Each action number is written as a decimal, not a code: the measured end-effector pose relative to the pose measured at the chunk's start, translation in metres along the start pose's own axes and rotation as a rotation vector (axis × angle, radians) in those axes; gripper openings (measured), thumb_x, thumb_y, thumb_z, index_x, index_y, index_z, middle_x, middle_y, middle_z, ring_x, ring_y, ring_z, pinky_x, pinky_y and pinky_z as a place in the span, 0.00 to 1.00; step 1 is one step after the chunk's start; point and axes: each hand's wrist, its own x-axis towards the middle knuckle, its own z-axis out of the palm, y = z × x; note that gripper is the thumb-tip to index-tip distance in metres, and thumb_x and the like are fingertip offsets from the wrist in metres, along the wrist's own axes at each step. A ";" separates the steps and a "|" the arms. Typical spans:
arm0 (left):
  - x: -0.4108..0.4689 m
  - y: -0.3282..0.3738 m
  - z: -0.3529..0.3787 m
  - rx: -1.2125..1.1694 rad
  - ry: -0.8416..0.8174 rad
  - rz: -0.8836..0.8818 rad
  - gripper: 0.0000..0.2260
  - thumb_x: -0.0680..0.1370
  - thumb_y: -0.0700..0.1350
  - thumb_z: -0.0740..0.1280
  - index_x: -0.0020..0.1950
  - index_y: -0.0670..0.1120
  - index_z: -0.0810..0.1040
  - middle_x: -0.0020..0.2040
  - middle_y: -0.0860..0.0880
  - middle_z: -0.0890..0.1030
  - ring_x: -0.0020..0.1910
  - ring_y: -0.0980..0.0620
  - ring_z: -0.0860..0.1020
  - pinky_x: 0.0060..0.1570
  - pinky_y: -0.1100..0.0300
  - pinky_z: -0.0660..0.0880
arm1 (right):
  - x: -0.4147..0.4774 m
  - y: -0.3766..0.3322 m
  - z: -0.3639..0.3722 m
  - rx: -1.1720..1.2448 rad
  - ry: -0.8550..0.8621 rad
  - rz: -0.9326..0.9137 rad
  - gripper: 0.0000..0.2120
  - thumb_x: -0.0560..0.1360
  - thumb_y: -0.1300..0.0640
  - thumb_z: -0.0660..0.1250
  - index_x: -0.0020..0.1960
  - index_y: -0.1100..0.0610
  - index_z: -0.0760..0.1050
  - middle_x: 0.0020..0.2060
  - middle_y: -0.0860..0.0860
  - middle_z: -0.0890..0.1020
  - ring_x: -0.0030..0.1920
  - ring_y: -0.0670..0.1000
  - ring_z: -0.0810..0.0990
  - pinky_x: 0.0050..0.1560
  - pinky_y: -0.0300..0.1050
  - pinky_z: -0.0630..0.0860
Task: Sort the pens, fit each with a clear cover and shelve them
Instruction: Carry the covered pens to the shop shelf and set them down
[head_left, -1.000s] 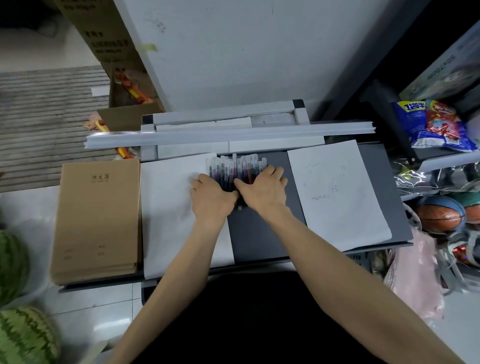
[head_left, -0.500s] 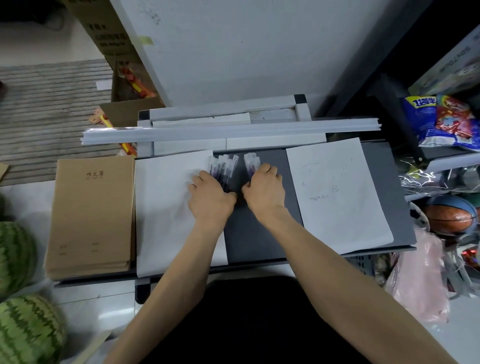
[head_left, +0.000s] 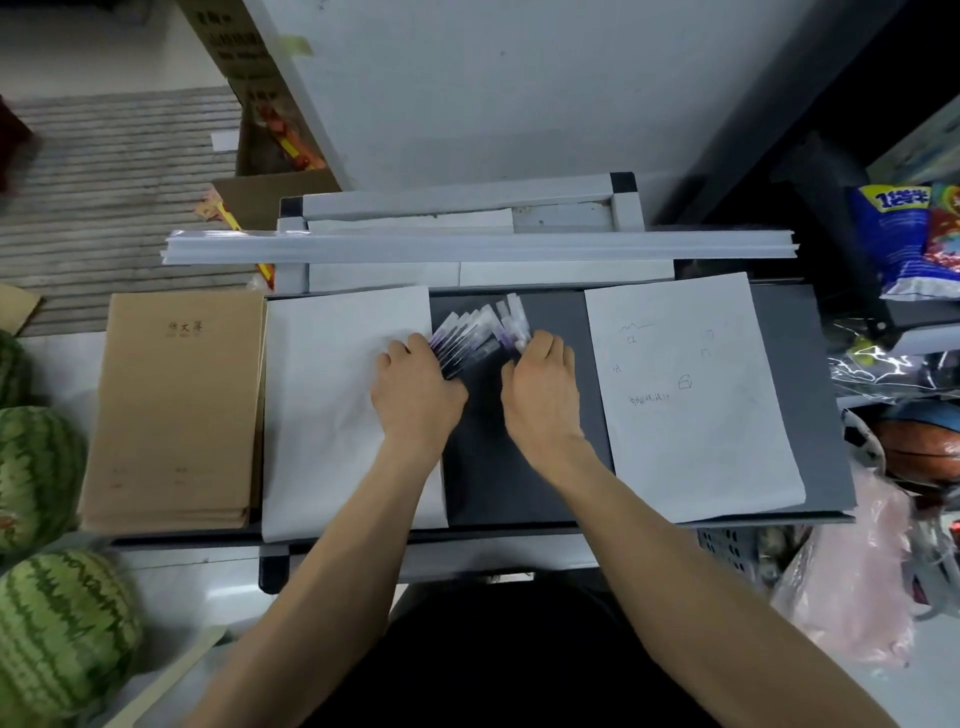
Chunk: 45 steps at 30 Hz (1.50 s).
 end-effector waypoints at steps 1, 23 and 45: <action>-0.001 -0.001 0.001 -0.008 0.012 0.002 0.15 0.71 0.44 0.69 0.55 0.41 0.72 0.54 0.42 0.76 0.54 0.40 0.73 0.42 0.50 0.70 | -0.002 0.000 0.001 0.025 0.006 0.011 0.11 0.73 0.68 0.72 0.51 0.69 0.73 0.42 0.63 0.79 0.42 0.64 0.78 0.44 0.58 0.79; 0.000 -0.013 0.004 -0.914 0.204 0.036 0.11 0.79 0.46 0.73 0.46 0.43 0.74 0.33 0.54 0.73 0.31 0.57 0.69 0.36 0.55 0.71 | 0.018 -0.012 -0.024 1.094 0.127 0.497 0.26 0.75 0.47 0.75 0.29 0.46 0.60 0.26 0.50 0.62 0.29 0.54 0.61 0.30 0.46 0.63; 0.014 0.042 0.049 -1.251 0.437 0.231 0.10 0.71 0.43 0.73 0.37 0.44 0.72 0.30 0.55 0.73 0.29 0.60 0.71 0.32 0.64 0.71 | 0.017 0.001 0.013 1.067 0.431 0.370 0.24 0.74 0.56 0.72 0.28 0.51 0.60 0.23 0.44 0.66 0.27 0.45 0.64 0.32 0.44 0.64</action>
